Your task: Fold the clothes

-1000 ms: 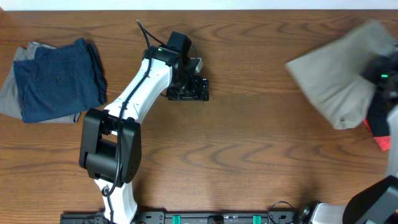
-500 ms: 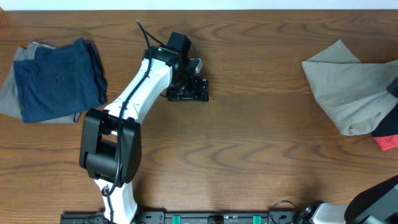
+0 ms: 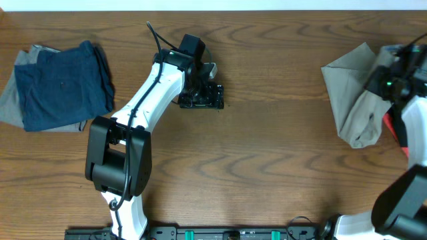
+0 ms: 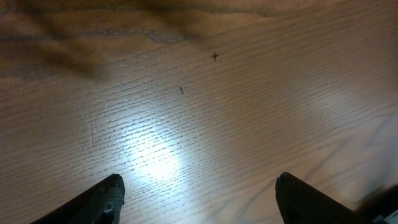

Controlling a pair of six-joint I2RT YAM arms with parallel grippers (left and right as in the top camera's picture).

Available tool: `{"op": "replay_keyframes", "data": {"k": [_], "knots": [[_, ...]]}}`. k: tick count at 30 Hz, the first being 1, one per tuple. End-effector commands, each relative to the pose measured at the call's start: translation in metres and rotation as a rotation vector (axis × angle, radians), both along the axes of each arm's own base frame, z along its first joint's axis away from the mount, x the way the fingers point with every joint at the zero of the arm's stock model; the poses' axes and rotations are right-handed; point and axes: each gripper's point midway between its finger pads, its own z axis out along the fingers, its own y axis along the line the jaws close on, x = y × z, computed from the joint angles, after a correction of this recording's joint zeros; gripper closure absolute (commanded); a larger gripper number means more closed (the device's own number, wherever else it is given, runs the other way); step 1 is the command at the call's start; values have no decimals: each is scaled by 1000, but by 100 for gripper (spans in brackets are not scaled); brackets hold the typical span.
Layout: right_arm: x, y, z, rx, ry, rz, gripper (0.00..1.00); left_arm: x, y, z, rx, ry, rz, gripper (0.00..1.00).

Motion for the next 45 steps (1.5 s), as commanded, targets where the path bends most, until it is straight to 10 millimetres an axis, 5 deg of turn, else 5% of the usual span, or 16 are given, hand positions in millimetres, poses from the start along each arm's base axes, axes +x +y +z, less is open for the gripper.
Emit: {"op": "replay_keyframes", "data": {"k": [1,4,10,16,18,21,27,36,45], "knots": [[7,24,-19,85,25,24,99,-4,0,-2,-1,17,1,21],[22,62,-16,195,-39,182,99,-3,0,-2,-1,16,1,21],[39,143,25,383,-244,521,99,-3,0,-2,-1,16,1,21],[15,235,90,621,-472,970,99,-3,0,-2,-1,15,1,21],[13,247,93,621,-482,1007,99,-3,0,-2,-1,15,1,21],[27,245,74,535,-417,902,99,-4,0,-3,-1,17,1,21],[58,200,25,281,-266,571,98,-4,0,-2,-1,17,0,21],[48,206,4,300,-185,580,99,12,-6,0,-26,-52,0,21],[47,178,-18,236,-71,373,99,41,-24,10,-80,-195,-16,20]]}}
